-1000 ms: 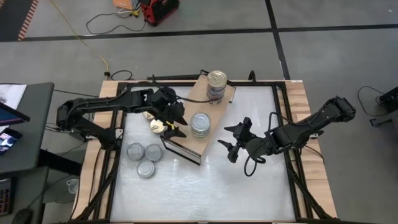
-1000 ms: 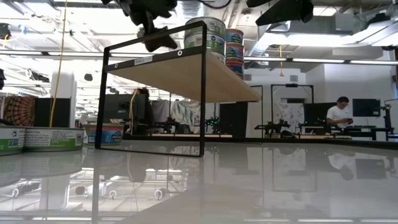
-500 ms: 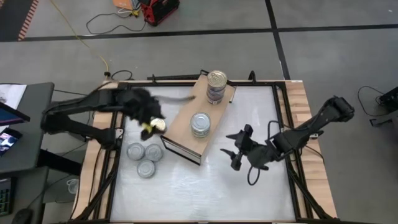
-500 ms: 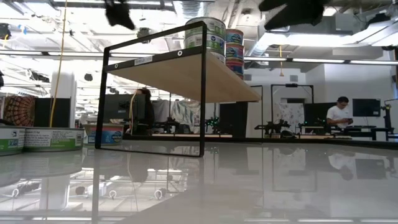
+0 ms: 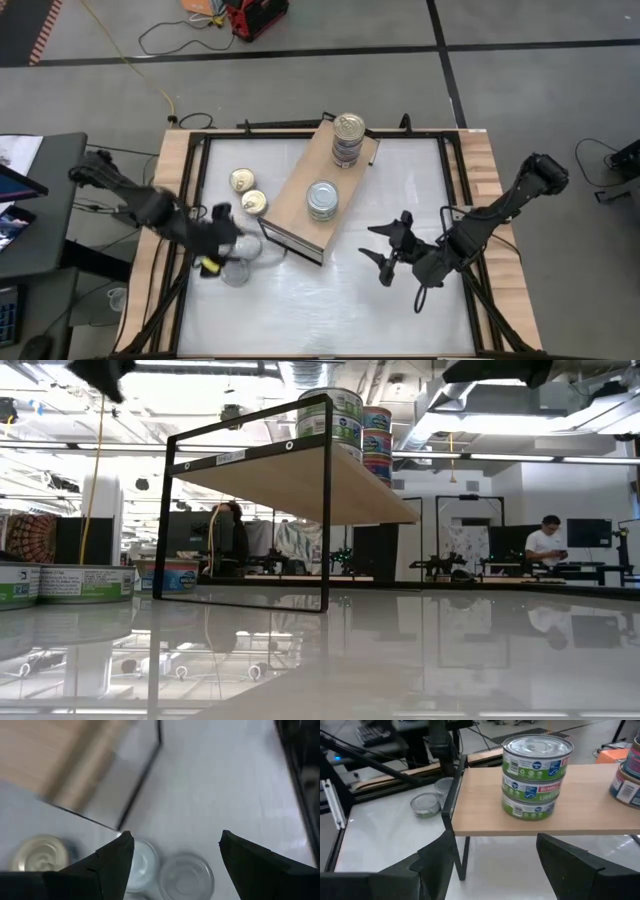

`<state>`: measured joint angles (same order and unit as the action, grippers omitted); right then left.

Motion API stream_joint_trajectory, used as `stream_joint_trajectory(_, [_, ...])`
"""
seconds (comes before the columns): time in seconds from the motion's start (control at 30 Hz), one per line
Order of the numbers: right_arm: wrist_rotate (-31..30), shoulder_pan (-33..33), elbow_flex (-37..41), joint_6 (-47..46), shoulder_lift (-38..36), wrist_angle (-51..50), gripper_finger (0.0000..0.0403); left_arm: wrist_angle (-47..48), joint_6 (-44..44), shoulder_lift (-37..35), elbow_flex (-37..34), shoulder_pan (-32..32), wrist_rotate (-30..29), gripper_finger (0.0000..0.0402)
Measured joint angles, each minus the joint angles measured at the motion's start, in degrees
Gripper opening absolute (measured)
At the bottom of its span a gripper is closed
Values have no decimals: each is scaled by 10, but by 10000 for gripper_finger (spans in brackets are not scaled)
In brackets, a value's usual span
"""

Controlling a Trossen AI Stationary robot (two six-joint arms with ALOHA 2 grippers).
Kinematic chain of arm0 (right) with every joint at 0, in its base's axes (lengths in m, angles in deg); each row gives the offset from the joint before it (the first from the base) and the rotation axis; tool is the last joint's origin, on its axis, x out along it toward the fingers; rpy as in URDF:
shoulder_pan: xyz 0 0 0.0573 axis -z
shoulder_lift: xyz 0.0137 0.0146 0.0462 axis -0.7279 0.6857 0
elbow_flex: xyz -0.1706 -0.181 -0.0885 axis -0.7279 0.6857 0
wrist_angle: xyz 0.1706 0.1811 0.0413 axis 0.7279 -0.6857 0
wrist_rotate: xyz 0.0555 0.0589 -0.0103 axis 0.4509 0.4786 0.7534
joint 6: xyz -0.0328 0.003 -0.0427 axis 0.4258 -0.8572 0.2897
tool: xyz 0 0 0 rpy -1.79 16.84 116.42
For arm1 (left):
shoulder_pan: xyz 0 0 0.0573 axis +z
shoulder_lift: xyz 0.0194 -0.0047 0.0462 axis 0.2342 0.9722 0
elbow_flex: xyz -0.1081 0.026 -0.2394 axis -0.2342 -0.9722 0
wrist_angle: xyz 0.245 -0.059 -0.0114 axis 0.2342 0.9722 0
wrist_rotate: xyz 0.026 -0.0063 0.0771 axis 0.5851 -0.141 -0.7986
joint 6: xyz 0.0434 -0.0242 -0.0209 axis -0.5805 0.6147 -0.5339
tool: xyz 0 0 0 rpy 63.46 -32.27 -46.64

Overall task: Stack canned seafood by type on shelf
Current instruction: Stack the green tuna can on top of the other green tuna can

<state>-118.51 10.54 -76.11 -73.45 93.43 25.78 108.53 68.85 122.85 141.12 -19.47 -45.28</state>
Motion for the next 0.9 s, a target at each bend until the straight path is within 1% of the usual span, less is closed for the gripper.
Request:
stream_joint_trajectory(0.07, [-26,-6,0,0,6,8,305,12,19,33,-4,-41,-10,279])
stream_joint_trajectory(0.2, [-101,-19,0,2,27,27,304,23,54,103,-5,-108,-37,272])
stream_joint_trajectory(0.27, [-118,-25,0,2,39,36,303,23,75,142,-5,-138,-44,267])
stream_joint_trajectory(0.37, [-131,-28,0,0,54,44,302,23,104,198,-5,-178,-53,259])
stream_joint_trajectory(0.47, [-137,-28,0,-7,69,44,302,34,138,254,2,-204,-61,251])
stream_joint_trajectory(0.67, [-147,-16,0,0,71,55,302,109,181,360,43,-228,-61,239])
stream_joint_trajectory(0.73, [-148,-15,0,12,70,68,302,137,194,390,55,-232,-47,236])
stream_joint_trajectory(0.83, [-149,-15,0,20,70,74,302,149,202,426,67,-244,-33,229])
stream_joint_trajectory(0.9, [-149,-15,0,20,70,72,302,150,203,442,69,-251,-34,224])
